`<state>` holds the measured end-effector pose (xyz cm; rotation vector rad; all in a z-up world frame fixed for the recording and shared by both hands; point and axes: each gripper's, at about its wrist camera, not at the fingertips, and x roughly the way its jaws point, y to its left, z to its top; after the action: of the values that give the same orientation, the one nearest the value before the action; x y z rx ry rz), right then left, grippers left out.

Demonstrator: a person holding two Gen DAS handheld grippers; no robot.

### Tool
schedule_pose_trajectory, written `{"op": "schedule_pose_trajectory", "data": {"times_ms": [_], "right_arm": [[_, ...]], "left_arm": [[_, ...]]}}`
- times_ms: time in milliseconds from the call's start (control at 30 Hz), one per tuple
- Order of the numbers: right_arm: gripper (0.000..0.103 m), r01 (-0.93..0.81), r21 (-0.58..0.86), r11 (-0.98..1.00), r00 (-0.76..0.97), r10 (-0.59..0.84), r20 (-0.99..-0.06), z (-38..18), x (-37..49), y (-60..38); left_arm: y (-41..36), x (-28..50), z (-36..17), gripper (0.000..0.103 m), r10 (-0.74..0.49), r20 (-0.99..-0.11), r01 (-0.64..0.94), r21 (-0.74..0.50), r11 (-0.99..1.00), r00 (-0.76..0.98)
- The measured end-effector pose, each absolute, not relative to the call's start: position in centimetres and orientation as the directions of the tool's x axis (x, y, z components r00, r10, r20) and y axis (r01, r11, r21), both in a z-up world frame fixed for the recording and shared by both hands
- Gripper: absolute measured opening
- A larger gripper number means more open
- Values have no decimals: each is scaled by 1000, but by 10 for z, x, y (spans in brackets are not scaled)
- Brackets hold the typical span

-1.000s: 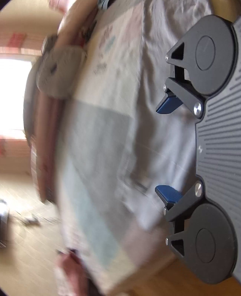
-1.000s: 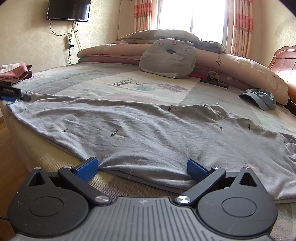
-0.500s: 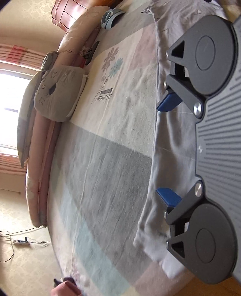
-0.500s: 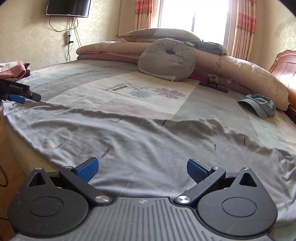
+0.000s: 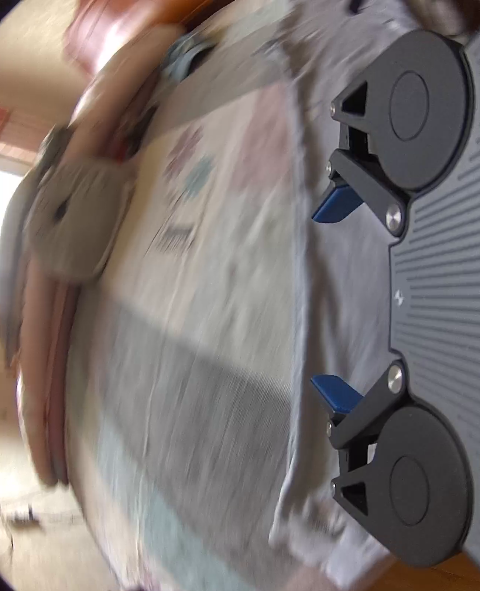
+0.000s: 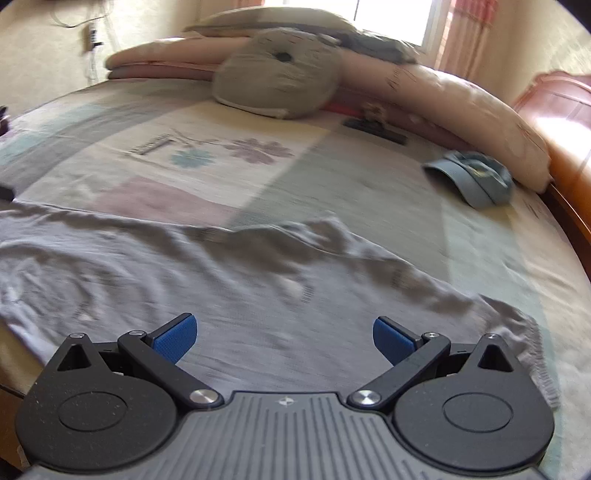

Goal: Fold clothes

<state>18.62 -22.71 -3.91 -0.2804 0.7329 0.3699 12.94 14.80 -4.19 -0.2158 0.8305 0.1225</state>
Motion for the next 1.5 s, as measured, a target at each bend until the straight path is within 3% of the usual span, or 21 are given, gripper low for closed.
{"op": "schedule_pose_trajectory", "data": {"times_ms": [67, 267, 500, 567, 700, 800, 1000, 1200, 1500], "right_arm": [[103, -374, -82, 924, 686, 216, -695, -41, 196, -251], [103, -178, -29, 984, 672, 100, -733, -73, 212, -338], [103, -90, 114, 989, 733, 144, -665, -56, 206, -390], [103, -109, 140, 984, 734, 175, -656, -56, 215, -384], [103, -137, 7, 991, 697, 101, -710, -75, 226, -372], [103, -222, -80, 972, 709, 105, -697, -81, 210, -373], [103, -211, -49, 976, 699, 116, -705, -59, 214, -364], [103, -359, -47, 932, 678, 226, -700, -68, 196, -344], [103, -408, -22, 913, 639, 269, -721, -65, 168, -364]], "left_arm": [[128, 136, -46, 89, -5, -762, -141, -127, 982, 648], [99, 154, -62, 90, 61, -824, -152, -31, 988, 563], [85, 170, -41, 90, 28, -821, -132, -58, 990, 570], [78, 171, -44, 90, 20, -828, -121, -58, 991, 561], [65, 175, -50, 90, 3, -841, -99, -60, 993, 541], [55, 178, -54, 90, -10, -851, -82, -62, 995, 526], [40, 186, -51, 90, -42, -850, -59, -86, 995, 525], [18, 187, -46, 90, -88, -827, 46, -75, 996, 555], [19, 187, -58, 91, -55, -850, 34, -43, 998, 525]]}}
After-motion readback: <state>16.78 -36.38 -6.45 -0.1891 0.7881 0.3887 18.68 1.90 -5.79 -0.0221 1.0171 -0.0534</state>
